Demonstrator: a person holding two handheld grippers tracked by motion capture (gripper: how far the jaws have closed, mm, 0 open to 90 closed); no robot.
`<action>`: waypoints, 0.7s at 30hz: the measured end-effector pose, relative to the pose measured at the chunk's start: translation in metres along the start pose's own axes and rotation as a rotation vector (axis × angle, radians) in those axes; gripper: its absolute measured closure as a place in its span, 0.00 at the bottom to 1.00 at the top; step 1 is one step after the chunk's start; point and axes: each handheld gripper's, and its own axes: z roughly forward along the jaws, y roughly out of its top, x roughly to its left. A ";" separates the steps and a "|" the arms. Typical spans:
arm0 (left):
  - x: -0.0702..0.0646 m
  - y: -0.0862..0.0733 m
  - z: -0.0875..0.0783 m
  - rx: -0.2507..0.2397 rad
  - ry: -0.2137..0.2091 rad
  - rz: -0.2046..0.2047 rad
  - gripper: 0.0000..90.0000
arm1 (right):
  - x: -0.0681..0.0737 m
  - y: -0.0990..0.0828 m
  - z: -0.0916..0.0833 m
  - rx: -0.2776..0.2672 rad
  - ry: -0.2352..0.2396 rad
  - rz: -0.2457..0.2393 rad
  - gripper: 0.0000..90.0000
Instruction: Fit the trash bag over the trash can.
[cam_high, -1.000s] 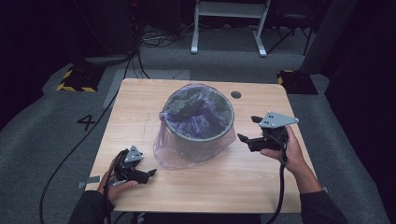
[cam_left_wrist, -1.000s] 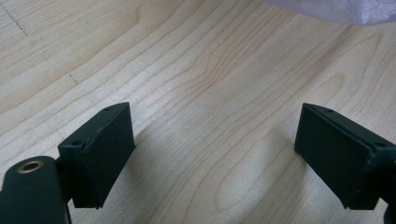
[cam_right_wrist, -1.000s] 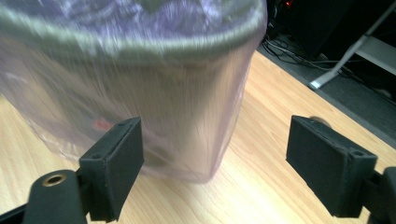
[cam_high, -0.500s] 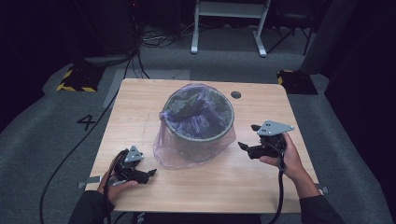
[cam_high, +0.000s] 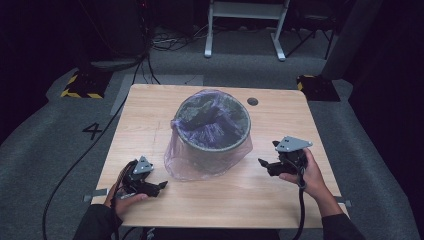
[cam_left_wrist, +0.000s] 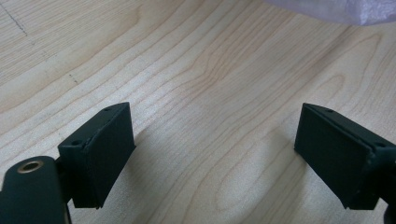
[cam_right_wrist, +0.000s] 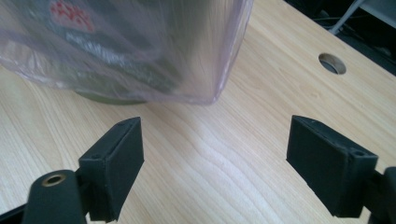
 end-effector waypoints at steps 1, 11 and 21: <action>0.000 0.000 0.000 0.000 0.000 0.000 0.13 | 0.000 -0.002 0.001 0.002 0.000 0.005 0.20; 0.000 0.000 0.000 -0.001 0.001 0.001 0.13 | -0.004 -0.023 0.002 0.039 -0.025 0.045 0.19; 0.000 0.000 0.000 -0.001 0.000 0.001 0.13 | -0.008 -0.048 0.004 0.097 -0.031 0.083 0.19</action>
